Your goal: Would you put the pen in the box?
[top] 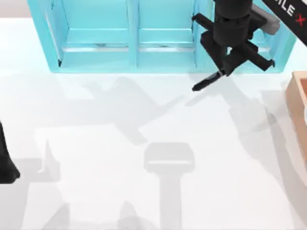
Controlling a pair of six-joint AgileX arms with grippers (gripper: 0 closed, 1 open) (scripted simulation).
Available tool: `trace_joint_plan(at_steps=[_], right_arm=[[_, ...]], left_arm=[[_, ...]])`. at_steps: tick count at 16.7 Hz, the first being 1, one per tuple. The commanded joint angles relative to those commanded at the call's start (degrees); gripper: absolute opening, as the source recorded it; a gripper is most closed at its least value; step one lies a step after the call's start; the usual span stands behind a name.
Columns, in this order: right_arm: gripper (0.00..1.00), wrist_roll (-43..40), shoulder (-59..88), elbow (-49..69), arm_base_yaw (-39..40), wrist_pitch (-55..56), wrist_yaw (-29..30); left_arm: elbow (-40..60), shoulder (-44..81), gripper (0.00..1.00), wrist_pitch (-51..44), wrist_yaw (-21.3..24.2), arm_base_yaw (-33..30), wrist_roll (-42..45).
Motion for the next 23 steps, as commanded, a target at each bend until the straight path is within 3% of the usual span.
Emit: trace_joint_plan(at_steps=[7, 11, 14, 23], right_arm=[[0.0, -7.14, -19.16, -34.41, -31.97, 8.46, 1.38], [0.0, -10.25, -28.0, -46.82, -44.34, 12.68, 1.94], [0.0, -11.13, -30.58, -49.75, -47.28, 13.97, 2.01], [0.0, -9.88, -32.33, -54.98, -45.23, 19.24, 0.65]], left_arm=[[0.0, 0.0, 1.0, 0.0, 0.0, 0.0, 0.0], [0.0, 0.0, 1.0, 0.0, 0.0, 0.0, 0.0], [0.0, 0.0, 1.0, 0.0, 0.0, 0.0, 0.0], [0.0, 0.0, 1.0, 0.0, 0.0, 0.0, 0.0]])
